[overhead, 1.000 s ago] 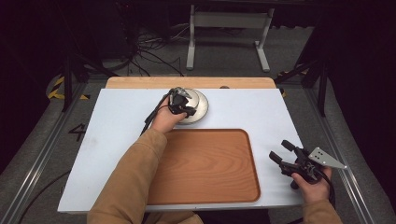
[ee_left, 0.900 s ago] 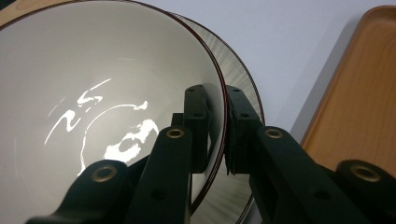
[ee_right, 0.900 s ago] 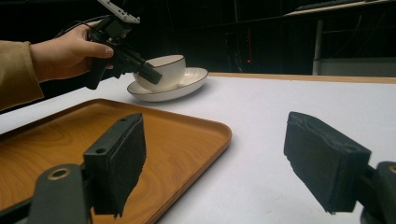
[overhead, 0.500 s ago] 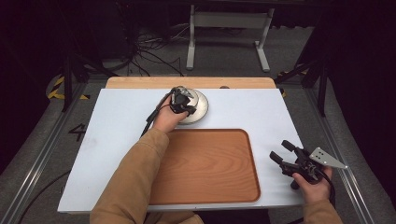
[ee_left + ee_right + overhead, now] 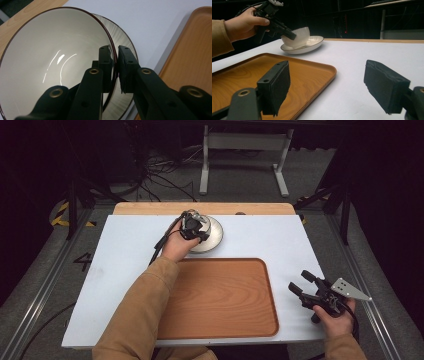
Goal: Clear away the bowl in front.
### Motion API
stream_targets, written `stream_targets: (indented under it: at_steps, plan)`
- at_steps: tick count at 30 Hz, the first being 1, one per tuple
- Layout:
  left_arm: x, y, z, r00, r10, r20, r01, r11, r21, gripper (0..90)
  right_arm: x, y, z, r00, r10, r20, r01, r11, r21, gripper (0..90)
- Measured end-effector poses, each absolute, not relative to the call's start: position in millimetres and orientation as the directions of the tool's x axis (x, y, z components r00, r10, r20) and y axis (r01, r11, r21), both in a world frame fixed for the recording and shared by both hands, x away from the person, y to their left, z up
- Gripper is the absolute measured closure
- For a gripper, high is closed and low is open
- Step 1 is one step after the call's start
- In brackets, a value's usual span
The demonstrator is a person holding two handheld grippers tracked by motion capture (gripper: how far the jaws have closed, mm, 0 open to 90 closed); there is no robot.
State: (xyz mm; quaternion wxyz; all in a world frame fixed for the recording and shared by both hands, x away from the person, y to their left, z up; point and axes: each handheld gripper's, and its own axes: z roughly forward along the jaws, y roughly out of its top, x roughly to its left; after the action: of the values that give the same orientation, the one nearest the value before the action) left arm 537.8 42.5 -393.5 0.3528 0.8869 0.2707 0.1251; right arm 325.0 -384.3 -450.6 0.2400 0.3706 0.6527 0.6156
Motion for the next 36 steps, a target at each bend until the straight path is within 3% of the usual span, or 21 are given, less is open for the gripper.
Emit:
stream_targets:
  at_steps: [36]
  plan:
    - [473, 56, -333, 0.876, 0.479, 0.056, 0.289, -0.615, 0.734, 82.8, 334, -378, -450, -0.618, 0.775, 0.129, 0.193, -0.01, 0.981, 20.9]
